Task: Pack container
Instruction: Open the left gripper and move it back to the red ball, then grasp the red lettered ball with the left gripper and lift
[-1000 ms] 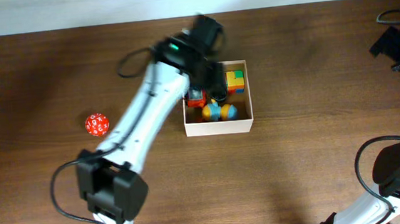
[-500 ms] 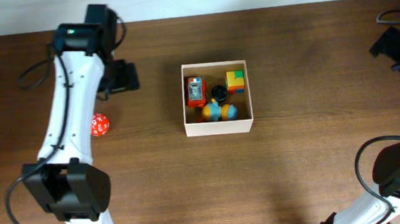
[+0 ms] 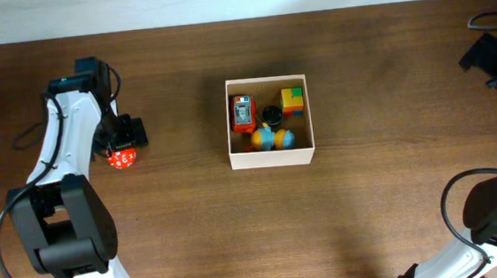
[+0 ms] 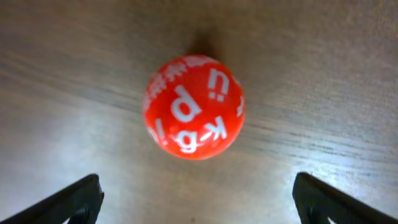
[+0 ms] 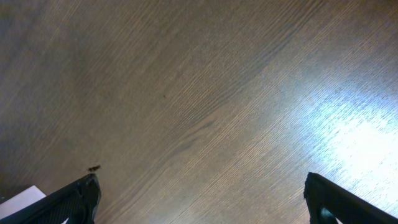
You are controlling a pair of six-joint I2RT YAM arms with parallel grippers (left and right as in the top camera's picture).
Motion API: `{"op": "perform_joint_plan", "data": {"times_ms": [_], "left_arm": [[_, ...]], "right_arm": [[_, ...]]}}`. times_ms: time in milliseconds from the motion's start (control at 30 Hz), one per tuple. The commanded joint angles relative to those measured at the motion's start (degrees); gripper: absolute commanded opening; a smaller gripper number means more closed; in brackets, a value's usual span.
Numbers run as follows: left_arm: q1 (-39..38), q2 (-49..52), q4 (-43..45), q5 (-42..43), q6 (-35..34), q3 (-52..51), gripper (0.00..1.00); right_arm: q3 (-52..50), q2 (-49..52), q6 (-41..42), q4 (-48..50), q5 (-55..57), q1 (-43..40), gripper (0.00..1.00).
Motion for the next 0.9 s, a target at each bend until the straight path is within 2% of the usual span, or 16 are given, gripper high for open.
{"op": "perform_joint_plan", "data": {"times_ms": [0, 367, 700, 867], "left_arm": [[0.0, -1.0, 1.9, 1.9, 2.5, -1.4, 0.99], [0.0, -0.9, 9.7, -3.4, 4.7, -5.0, 0.99], [0.0, -0.9, 19.7, -4.5, 5.0, -10.1, 0.99], [0.0, -0.9, 21.7, -4.5, 4.9, -11.9, 0.99]], "right_arm": [[0.7, -1.2, 0.5, 0.0, 0.1, 0.1, 0.99], [0.7, -1.2, 0.5, 0.0, 0.1, 0.1, 0.99], [0.7, -1.2, 0.5, 0.0, 0.1, 0.1, 0.99], [0.7, -1.2, 0.5, 0.0, 0.1, 0.1, 0.99]]}}
